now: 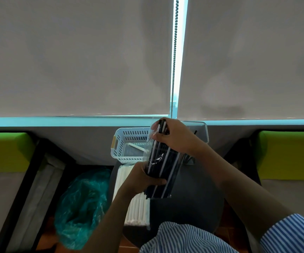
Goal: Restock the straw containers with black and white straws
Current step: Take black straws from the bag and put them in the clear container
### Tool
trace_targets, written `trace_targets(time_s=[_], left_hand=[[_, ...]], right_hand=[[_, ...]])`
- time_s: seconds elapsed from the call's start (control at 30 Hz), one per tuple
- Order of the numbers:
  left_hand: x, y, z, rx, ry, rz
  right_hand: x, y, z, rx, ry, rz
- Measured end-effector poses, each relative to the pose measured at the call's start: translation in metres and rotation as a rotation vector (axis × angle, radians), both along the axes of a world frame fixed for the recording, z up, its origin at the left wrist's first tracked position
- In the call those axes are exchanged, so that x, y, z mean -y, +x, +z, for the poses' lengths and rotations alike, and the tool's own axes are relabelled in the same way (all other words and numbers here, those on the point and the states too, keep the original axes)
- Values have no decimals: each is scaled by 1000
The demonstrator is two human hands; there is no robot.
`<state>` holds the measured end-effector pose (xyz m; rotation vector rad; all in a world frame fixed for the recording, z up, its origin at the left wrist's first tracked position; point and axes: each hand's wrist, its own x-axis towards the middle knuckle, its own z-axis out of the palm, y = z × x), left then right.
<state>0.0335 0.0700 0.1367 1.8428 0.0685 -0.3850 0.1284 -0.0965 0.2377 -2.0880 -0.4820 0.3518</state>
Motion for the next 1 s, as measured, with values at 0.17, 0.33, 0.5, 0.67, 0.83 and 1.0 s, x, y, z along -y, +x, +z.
trace_targets(time_s=[0.17,0.33,0.5,0.67,0.83,1.0], left_hand=[[1,-1,1,17,-7,0],[-1,-3,-2,3,3,-5],[2,-2,-2,22,-21,4],[3,0,-6,22,-12,6],[5,0,-8,7,-2,10],[3,-2,-11,-21,-8,21]], right_hand=[[-3,-3,1,-12,209,-13],[-3,-2,2,-107,423,-118],[-2,-2,2,-238,551,-139],[-1,-4,0,-223,312,-68],[-4,-3,0,-259,466,-140],[-4,4,11,-305,617,-213]])
